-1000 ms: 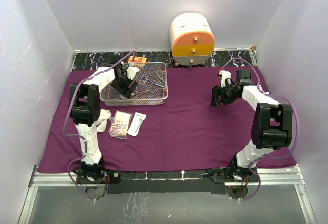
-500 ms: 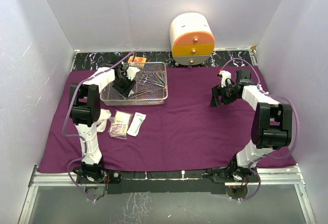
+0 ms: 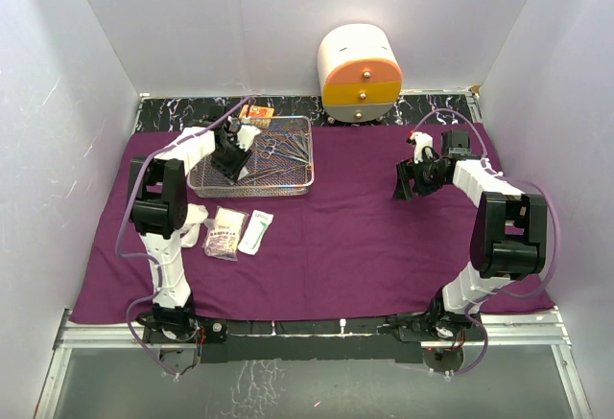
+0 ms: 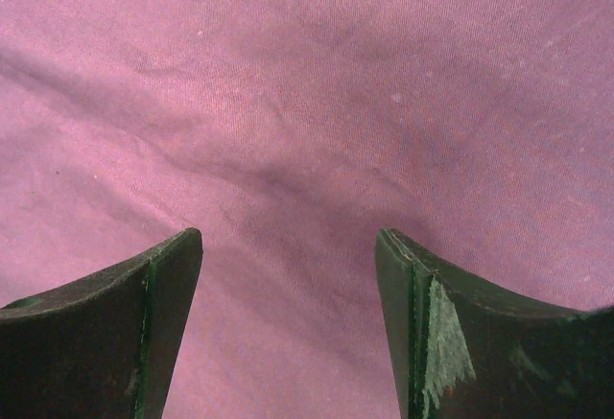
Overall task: Open and lay out the surgical kit
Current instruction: Pick up the medical item from the container.
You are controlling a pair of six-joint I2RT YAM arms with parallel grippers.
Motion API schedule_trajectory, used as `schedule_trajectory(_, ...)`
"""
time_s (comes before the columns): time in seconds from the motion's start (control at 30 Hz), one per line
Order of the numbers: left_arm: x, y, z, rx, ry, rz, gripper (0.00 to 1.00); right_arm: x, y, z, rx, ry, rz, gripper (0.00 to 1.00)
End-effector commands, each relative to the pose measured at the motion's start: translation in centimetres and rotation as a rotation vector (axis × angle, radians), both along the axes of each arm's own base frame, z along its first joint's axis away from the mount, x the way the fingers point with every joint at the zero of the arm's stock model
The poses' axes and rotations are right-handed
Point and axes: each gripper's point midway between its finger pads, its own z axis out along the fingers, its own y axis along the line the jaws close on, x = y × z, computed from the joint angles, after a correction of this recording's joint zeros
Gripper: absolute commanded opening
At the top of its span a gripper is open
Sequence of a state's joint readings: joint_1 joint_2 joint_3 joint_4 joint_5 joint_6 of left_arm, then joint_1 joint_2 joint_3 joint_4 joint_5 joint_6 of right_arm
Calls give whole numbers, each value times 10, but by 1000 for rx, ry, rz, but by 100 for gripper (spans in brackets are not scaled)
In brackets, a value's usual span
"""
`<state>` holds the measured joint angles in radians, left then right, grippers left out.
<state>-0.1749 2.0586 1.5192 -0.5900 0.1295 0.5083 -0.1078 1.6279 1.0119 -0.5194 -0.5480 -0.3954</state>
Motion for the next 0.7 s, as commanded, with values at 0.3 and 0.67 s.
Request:
schedule_trajectory(0.3, 3, 8, 66, 10, -103, 62, 27, 19, -4, 17, -9, -76, 9, 72)
schedule_trajectory(0.67, -33, -14, 128, -141, -97, 108, 28, 19, -3, 26, -6, -100, 10, 72)
